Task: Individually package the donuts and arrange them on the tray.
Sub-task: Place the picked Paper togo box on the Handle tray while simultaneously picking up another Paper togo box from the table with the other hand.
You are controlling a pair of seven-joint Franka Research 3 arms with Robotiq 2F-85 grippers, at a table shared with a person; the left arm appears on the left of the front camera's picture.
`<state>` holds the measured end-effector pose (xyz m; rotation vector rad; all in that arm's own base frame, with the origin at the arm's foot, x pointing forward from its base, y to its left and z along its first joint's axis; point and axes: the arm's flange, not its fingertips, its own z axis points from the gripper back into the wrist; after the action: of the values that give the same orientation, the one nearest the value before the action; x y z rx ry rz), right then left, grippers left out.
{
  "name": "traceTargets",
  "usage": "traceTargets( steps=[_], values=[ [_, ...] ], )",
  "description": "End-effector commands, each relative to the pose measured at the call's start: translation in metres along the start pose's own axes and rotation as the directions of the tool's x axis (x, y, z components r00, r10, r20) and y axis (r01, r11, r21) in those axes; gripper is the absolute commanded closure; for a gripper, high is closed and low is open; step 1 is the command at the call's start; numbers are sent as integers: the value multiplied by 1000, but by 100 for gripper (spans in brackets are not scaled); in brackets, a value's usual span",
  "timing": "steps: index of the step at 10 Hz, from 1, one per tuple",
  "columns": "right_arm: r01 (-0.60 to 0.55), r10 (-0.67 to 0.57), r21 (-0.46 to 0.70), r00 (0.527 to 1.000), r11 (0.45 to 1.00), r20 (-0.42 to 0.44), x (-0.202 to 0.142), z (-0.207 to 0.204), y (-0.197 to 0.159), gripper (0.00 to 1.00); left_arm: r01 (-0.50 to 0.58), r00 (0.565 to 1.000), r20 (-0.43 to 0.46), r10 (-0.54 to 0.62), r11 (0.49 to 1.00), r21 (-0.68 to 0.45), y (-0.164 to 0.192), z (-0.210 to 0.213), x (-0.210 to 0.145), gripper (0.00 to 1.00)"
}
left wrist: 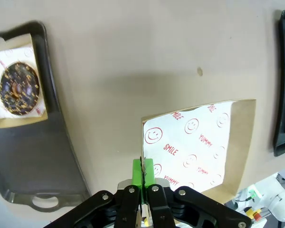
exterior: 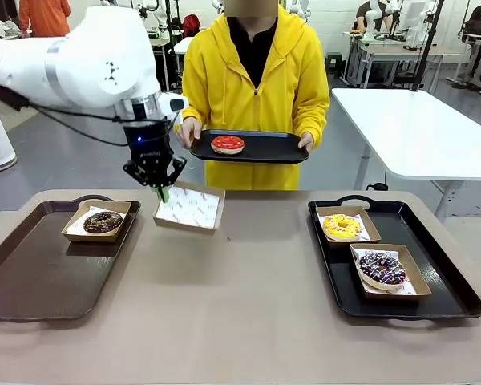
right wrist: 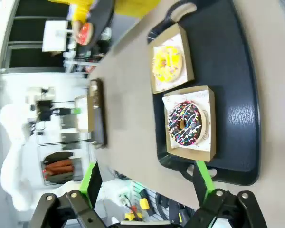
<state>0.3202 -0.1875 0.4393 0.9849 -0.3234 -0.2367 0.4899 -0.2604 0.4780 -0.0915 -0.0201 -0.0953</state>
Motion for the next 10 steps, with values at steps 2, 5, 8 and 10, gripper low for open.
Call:
traceTargets(
  steps=[2,5,8,10],
  values=[
    [-118,134,160,987,980,-91,3,15,-49,0,-11,1000,-4,11,999,51,-16,24,39,100],
    [-132,148,192,986,972,-71,10,22,-82,0,26,999,-19,-25,998,49,-19,22,65,100],
    [-138,157,159,981,978,-116,19,-1,-89,0,52,999,-15,-52,998,36,-16,12,67,100],
    [-120,138,173,986,978,-96,6,13,-91,0,17,1000,-24,-16,999,27,-16,10,64,100]
  ],
)
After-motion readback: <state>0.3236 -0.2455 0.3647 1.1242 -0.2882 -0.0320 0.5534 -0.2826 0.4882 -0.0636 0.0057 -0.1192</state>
